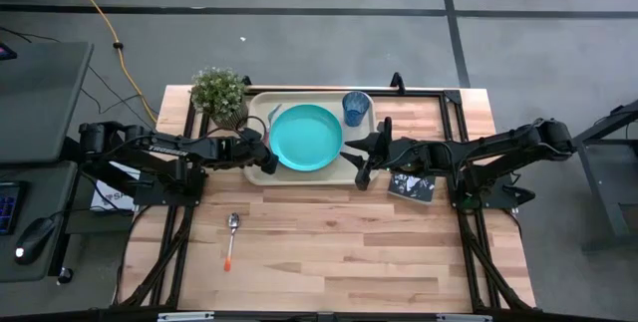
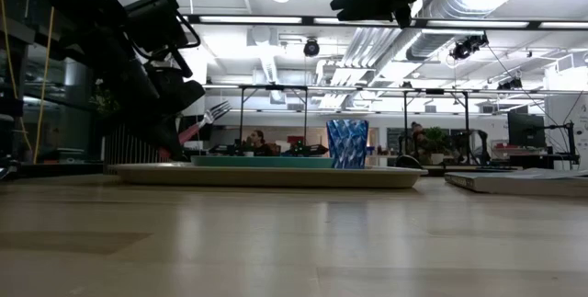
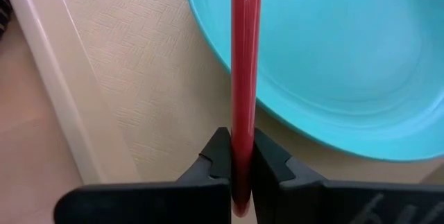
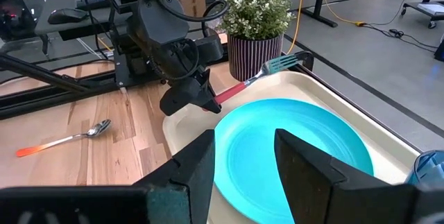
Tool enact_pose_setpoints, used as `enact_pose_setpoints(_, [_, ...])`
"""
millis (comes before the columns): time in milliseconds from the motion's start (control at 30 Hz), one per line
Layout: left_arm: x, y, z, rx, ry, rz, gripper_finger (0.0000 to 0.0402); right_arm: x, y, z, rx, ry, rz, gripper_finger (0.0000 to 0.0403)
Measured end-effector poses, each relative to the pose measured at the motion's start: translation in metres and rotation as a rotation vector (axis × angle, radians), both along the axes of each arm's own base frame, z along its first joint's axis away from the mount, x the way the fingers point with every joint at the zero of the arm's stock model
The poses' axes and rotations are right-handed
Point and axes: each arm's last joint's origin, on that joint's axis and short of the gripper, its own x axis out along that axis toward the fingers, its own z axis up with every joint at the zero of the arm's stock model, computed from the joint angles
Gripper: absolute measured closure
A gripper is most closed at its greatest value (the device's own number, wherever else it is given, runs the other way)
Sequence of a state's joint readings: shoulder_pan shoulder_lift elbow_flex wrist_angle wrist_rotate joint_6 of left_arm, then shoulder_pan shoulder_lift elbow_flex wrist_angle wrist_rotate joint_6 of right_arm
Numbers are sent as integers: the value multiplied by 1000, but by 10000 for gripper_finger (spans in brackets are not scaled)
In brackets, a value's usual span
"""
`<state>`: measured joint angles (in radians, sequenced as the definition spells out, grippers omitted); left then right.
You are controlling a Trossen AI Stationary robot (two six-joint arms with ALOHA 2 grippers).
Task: Pick and place plate/cup/fork/spoon on tray
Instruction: Put the red fork on the white serving tray to the left of the blue plate
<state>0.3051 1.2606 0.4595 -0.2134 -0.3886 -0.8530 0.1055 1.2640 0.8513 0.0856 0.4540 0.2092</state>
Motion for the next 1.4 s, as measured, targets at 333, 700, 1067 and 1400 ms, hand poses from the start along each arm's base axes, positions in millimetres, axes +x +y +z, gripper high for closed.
enact_pose_setpoints(333, [-5, 13, 0, -27, 2, 20, 401, 0, 0, 0, 0, 0, 0, 261])
enact_pose_setpoints(700, [-9, 21, -1, -66, -11, 35, 401, 0, 0, 0, 3, -1, -1, 261])
enact_pose_setpoints(1067, [8, 28, 15, -89, 21, -28, 401, 0, 0, 0, 3, -2, -1, 261])
enact_pose_setpoints(1400, [20, 34, 8, -75, 135, -65, 401, 0, 0, 0, 3, 0, -1, 261])
